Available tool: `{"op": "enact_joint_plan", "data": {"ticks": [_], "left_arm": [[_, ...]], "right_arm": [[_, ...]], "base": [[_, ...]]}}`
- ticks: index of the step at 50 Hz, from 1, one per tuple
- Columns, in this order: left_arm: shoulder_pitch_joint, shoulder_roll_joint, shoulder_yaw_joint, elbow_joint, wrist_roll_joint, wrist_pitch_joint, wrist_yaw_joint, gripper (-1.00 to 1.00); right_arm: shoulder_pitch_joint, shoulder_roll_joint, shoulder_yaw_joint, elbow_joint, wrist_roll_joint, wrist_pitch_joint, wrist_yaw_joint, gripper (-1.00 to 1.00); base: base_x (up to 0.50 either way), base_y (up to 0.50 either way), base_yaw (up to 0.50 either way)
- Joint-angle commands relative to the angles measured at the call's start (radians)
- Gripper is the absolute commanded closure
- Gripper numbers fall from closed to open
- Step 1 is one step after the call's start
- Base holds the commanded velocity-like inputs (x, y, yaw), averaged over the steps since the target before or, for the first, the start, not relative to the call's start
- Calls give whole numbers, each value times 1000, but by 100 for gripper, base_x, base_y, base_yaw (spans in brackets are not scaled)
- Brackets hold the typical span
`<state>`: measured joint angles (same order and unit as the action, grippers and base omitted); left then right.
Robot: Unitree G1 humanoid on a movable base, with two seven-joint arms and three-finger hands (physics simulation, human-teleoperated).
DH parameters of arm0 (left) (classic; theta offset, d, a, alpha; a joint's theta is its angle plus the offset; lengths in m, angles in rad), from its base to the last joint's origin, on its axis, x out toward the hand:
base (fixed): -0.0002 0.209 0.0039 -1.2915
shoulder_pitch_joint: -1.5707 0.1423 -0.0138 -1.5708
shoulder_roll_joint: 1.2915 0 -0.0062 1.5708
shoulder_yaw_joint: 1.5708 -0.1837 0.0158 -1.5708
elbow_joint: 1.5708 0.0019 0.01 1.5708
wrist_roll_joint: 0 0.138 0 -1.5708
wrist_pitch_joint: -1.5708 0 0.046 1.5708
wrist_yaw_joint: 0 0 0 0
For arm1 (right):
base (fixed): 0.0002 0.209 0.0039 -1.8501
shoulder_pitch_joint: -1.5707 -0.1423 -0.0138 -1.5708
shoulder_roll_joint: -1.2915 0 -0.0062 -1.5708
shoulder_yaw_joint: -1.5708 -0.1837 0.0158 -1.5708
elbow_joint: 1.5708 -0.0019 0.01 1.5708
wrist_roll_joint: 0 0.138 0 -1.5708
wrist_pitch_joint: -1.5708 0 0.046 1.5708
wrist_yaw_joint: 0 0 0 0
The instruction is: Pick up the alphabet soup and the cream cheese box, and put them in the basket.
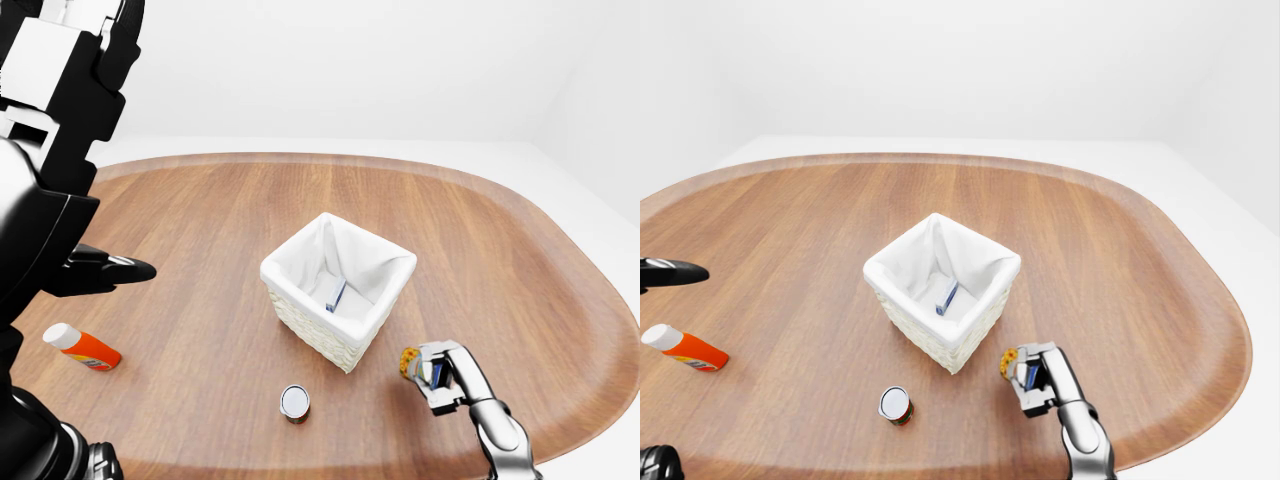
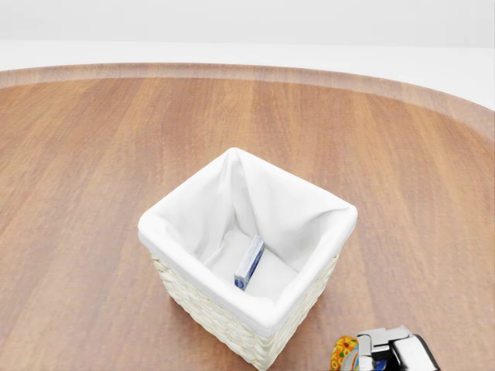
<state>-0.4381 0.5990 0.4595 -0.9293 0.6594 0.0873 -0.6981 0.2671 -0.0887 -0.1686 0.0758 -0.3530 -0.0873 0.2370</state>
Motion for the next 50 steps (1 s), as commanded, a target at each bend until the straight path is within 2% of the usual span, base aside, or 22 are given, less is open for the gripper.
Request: {"op": "enact_joint_plan", "data": {"ticks": [1,10,21,33,39,41,43,49,50], "left_arm": [[3,-5,-2,7,2,0,0,-100],[-3,1,0,1,1,0,0,-100],[-5,3,-1,2,2,0,0,-100],[-5,3,-1,0,0,0,0,-100],[-2,3,0,-1,-2,0,0,-100],[-2,2,1,-1,-2,0,0,-100],[8,-6,1,5,-4,0,0,-100],[5,-4,1,6,-1,0,0,-100],[6,-5,0,6,-1,0,0,-100]], "right_arm": [[-7,8,-112,-166,80,0,92,100],[-46,2,-227,-306,172,0,182,100],[-80,-8,-289,-409,217,0,226,100],[-111,-6,-282,-528,188,0,253,100],[-190,-43,-245,-615,161,1,270,100],[-209,-57,-242,-626,164,34,277,100],[-237,-74,-233,-660,164,93,291,100],[-277,-91,-188,-672,122,140,303,100],[-288,-94,-175,-680,110,156,306,100]], "base": [[0,0,0],[0,0,0],[0,0,0],[0,0,0],[0,0,0],[0,0,0],[0,0,0],[0,0,0],[0,0,0]]}}
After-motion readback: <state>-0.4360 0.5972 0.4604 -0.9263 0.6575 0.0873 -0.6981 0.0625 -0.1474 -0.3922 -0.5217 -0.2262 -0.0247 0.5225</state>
